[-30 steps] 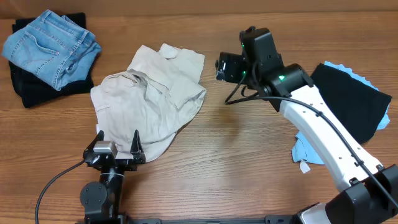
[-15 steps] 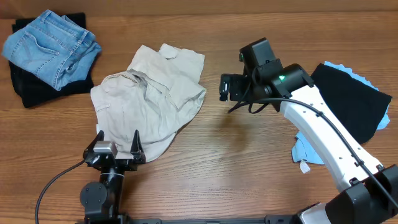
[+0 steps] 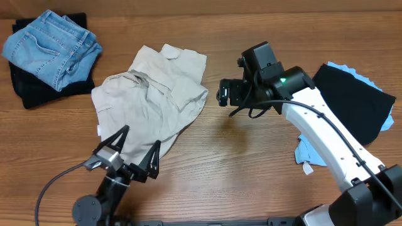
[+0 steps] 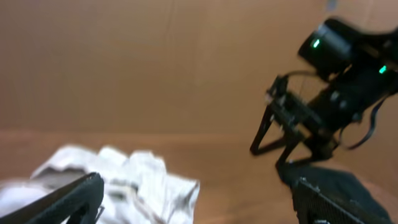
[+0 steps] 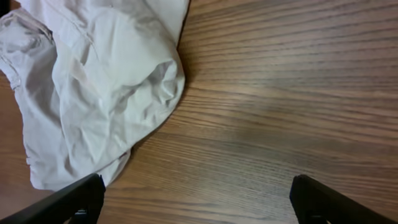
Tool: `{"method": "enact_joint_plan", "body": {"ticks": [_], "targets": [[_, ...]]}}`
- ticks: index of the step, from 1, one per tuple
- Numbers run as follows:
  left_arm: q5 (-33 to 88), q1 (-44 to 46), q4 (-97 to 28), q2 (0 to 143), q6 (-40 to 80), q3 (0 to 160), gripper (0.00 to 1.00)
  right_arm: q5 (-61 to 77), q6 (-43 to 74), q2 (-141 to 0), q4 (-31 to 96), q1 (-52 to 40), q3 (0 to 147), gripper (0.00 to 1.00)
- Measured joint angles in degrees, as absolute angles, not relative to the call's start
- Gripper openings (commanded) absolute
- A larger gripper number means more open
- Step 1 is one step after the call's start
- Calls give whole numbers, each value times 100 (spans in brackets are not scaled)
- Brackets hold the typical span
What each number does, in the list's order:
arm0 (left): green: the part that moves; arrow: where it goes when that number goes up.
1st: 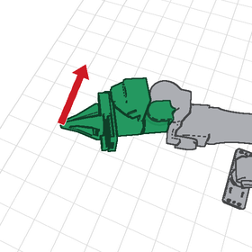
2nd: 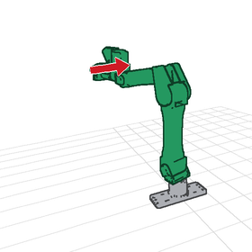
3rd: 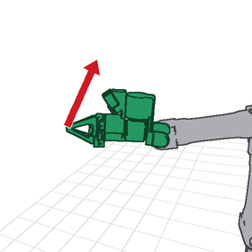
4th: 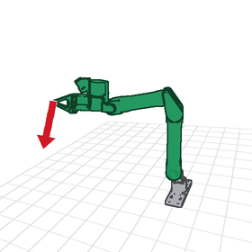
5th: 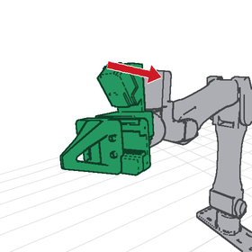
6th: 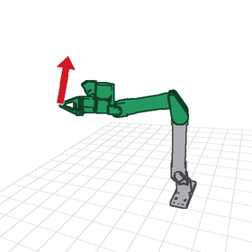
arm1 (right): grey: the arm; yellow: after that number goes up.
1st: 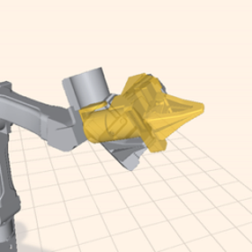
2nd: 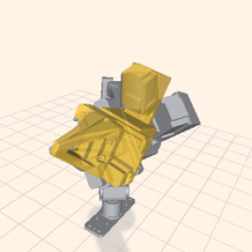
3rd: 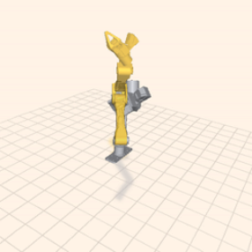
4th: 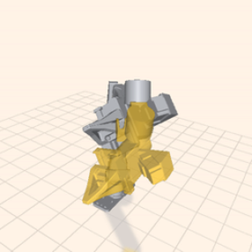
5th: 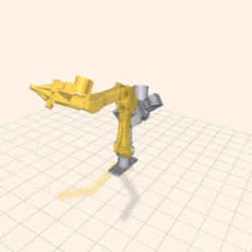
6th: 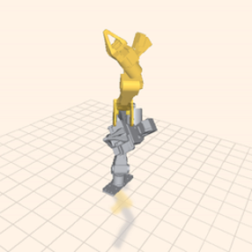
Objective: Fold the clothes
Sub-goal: 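Move the left gripper to the left edge of the beige pants and grasp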
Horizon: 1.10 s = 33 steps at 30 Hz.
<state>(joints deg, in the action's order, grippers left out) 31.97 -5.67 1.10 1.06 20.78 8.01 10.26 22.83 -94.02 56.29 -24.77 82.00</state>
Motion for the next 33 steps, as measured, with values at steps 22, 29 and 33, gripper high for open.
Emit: {"method": "enact_joint_plan", "body": {"ticks": [22, 29, 33], "targets": [[917, -727, -3953, 7150, 1614, 6525, 100, 1026, 2285, -9402, 5769, -2477, 8138, 100], [1052, -1929, -3245, 8847, 1638, 6595, 100, 1028, 2285, -9402, 5808, -2477, 8134, 100], [1313, -2226, -3004, 9504, 1634, 6600, 99, 1028, 2283, -9402, 5769, -2477, 8130, 100]]}}
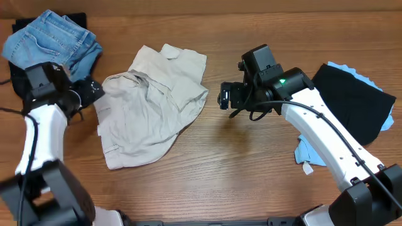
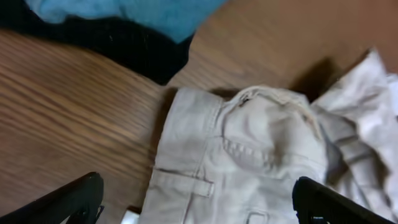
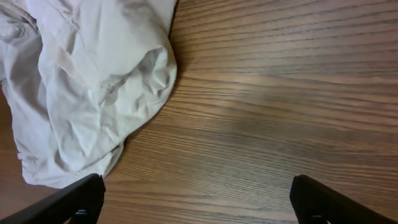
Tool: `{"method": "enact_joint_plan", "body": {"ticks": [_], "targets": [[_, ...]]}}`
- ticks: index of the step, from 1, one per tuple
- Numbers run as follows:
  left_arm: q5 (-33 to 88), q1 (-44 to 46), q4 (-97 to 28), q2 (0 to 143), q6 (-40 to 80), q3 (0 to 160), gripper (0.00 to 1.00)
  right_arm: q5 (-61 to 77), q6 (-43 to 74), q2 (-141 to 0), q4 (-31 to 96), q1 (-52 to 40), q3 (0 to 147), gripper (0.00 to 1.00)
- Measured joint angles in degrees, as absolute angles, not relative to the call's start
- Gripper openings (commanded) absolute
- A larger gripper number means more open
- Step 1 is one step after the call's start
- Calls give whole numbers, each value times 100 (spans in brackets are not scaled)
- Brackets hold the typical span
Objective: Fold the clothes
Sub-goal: 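Move the left gripper to the left edge of the beige pants and grasp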
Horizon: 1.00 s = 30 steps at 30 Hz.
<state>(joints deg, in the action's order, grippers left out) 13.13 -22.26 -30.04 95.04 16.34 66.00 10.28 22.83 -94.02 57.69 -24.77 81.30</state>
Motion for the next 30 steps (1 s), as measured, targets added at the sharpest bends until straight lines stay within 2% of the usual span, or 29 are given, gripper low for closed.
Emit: {"method": "enact_joint_plan", "body": {"ticks": [7, 10, 14, 16, 17, 19, 27, 30], "targets": [[1555, -2211, -2390, 10597, 1472, 6600, 98, 1028, 2285, -9402, 5841, -2477, 8130, 100], [1581, -2211, -2346, 10803, 1387, 6600, 86, 1026, 2283, -9402, 5811, -2480, 8130, 100], [1763, -2211, -2298, 10995, 1253, 6600, 61, 1026, 2283, -9402, 5791, -2480, 8130, 100], [1918, -2211, -2244, 10995, 1188, 6602, 45, 1031, 2285, -9402, 5791, -2477, 8130, 100], [1973, -2211, -2244, 10995, 1188, 6602, 35, 1028, 2283, -9402, 5789, -2477, 8130, 100], [2067, -2211, -2239, 10995, 1164, 6602, 4, 1028, 2283, -9402, 5791, -2480, 8130, 100], [2762, -2185, -2265, 10947, 1160, 6617, 4, 1024, 2449, -9402, 5714, -2477, 8130, 100], [2982, -2171, -2469, 10468, 1160, 6617, 4, 1024, 2508, -9402, 5596, -2480, 8130, 100]]}}
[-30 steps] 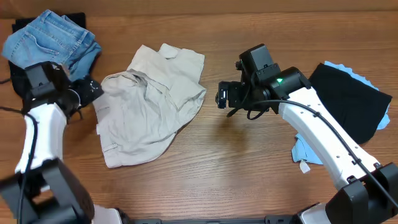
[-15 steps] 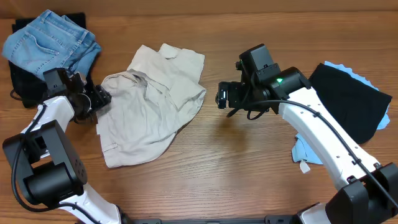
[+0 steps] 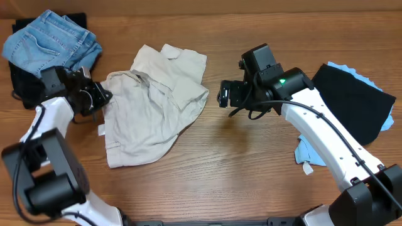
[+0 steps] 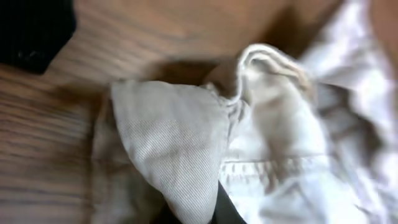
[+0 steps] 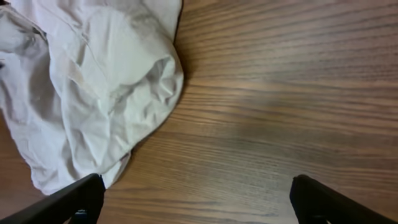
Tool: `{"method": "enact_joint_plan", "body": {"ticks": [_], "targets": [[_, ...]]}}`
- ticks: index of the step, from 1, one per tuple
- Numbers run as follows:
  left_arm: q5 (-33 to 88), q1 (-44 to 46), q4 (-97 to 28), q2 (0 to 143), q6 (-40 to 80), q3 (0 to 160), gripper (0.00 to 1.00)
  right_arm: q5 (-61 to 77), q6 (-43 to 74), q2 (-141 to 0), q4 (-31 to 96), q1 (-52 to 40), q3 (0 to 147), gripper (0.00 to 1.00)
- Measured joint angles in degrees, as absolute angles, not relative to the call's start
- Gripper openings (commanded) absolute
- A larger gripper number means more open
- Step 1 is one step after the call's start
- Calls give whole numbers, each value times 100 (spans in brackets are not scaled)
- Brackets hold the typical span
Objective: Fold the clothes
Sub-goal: 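Move the left gripper to the left edge of the beige pants and grasp, then grasp the right side of the pants with the right gripper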
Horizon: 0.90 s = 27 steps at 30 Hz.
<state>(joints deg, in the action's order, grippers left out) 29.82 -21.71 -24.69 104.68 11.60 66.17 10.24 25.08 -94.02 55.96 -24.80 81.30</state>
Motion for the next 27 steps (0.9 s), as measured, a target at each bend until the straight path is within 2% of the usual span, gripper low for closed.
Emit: {"method": "enact_joint_plan", "body": {"ticks": [6, 10, 16, 20, 25, 27], "targets": [[3179, -2034, -3291, 8543, 1160, 6661, 4, 1107, 2921, -9402, 5054, -2477, 8130, 100], [3197, -2032, -4051, 7848, 1162, 6692, 4, 1177, 3465, -9402, 4871, -2477, 8128, 100], [3159, -2034, -5275, 7585, 1157, 6711, 7, 1214, 4049, -9402, 4366, -2480, 8121, 100], [2523, -2034, -5666, 7585, 1210, 6711, 7, 1208, 4239, -9500, 4071, -2497, 8121, 100], [2025, -2034, -5870, 7585, 1273, 6711, 8, 1334, 4010, -10414, 3684, -2801, 8121, 100], [1896, -2032, -5885, 7585, 1315, 6711, 8, 1417, 4034, -10774, 3527, -3085, 8110, 96]]}}
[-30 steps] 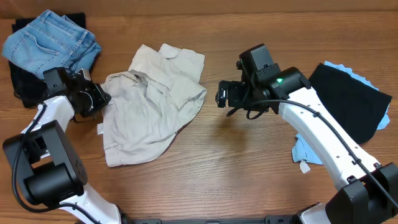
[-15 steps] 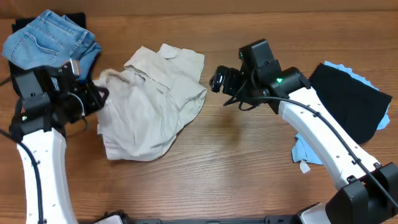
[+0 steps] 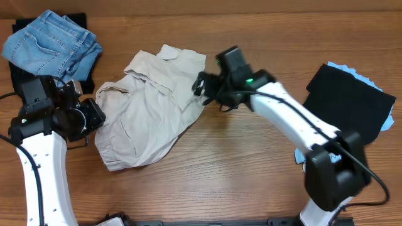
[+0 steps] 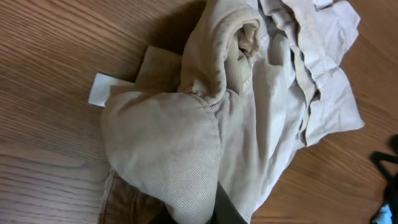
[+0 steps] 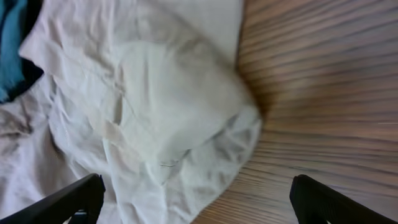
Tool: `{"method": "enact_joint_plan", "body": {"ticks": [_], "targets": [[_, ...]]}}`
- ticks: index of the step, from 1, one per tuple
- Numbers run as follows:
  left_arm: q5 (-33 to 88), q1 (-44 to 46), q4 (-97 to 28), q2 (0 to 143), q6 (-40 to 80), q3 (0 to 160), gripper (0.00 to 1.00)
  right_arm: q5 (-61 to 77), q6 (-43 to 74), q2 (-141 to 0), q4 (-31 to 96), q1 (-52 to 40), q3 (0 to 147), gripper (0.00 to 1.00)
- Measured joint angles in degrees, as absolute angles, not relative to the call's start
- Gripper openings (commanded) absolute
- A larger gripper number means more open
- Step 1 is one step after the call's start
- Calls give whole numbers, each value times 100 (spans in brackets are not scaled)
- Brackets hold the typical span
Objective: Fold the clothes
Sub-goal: 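Grasp the right side of the pants with the right gripper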
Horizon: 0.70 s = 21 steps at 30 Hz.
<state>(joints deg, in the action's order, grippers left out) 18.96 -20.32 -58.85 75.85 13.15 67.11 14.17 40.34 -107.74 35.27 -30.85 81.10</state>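
Note:
A crumpled beige garment (image 3: 154, 107) lies left of the table's middle. My left gripper (image 3: 91, 116) is at its left edge and is shut on a bunched fold of the cloth. In the left wrist view that fold (image 4: 168, 155) bulges just above the pinching jaws (image 4: 199, 210), and a white tag (image 4: 109, 90) lies on the wood beside it. My right gripper (image 3: 202, 85) hovers open over the garment's right edge. The right wrist view has beige cloth (image 5: 161, 112) between its two spread fingertips (image 5: 68, 202).
Folded blue jeans (image 3: 50, 41) sit on a black garment (image 3: 25, 81) at the far left corner. A black cloth (image 3: 348, 100) lies over a light blue one (image 3: 352, 69) at the right edge. The table (image 3: 251, 163) is bare wood in front.
My right gripper has moved left, from the bare wood beside the garment to above its right edge. My left gripper, still shut on the cloth, sits a little nearer, and the left edge is bunched up.
At first my left gripper was open near the garment's front edge and my right hovered open to its right. Then the left was open at the garment's left corner by the jeans. Then it was shut on that edge, and now both grippers are at the garment.

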Motion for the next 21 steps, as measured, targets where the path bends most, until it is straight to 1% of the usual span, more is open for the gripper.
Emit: {"method": "enact_joint_plan", "body": {"ticks": [2, 3, 4, 6, 10, 14, 17, 21], "targets": [[1852, -2034, -5913, 7585, 1317, 6711, 8, 1466, 4165, -10829, 3336, -3315, 8095, 88], [1835, -2032, -5918, 7585, 1317, 6711, 8, 1483, 4233, -10827, 3201, -3402, 8097, 82], [1822, -2034, -5920, 7585, 1317, 6711, 9, 1496, 4322, -10827, 3041, -3489, 8099, 80], [1811, -2034, -5940, 7585, 1319, 6711, 9, 1479, 4536, -10827, 2871, -3610, 8097, 79], [1767, -2032, -6099, 7585, 1315, 6711, 9, 1190, 4995, -10827, 3155, -3647, 8097, 80], [1684, -2034, -6132, 7585, 1315, 6711, 9, 1020, 5347, -10838, 3100, -3647, 8097, 80], [1680, -2032, -6134, 7585, 1315, 6711, 9, 1116, 5572, -11139, 2589, -3647, 8106, 80], [1664, -2034, -6156, 7585, 1315, 6711, 10, 1356, 5693, -11695, 2274, -3647, 8097, 80]]}}
